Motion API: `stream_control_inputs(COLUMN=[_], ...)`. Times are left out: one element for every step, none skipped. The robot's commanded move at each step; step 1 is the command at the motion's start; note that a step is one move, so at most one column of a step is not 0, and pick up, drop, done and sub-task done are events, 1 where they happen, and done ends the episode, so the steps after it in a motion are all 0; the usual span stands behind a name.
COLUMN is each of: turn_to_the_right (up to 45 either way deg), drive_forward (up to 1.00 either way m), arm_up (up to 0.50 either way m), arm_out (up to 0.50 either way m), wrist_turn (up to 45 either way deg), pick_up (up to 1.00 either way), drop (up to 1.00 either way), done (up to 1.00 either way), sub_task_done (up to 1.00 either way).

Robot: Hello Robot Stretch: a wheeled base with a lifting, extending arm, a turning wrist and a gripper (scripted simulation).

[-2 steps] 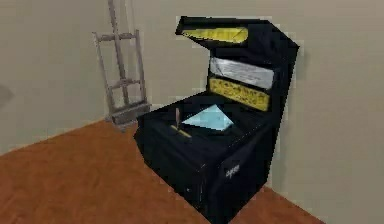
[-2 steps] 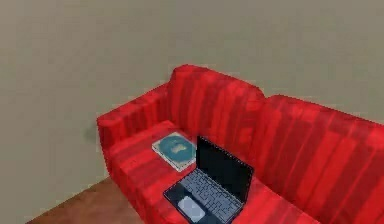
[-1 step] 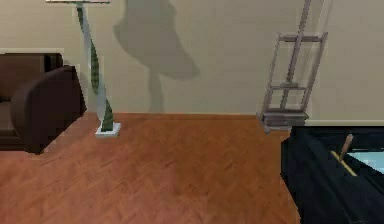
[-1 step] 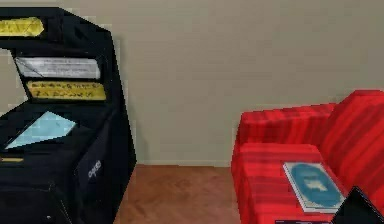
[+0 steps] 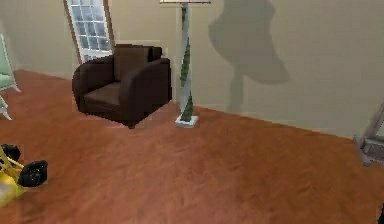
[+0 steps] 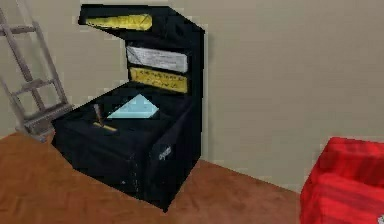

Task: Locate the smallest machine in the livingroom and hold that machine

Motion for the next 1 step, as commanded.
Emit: stream_control_inputs(turn_to_the_right=[0.0], drive_forward=[0.3], arm_up=[0.0], arm_out=[0.0], wrist_turn=[0.0], pick_up=[0.0], drop=[0.0], done=[0.0], sub_task_done=[0.0])
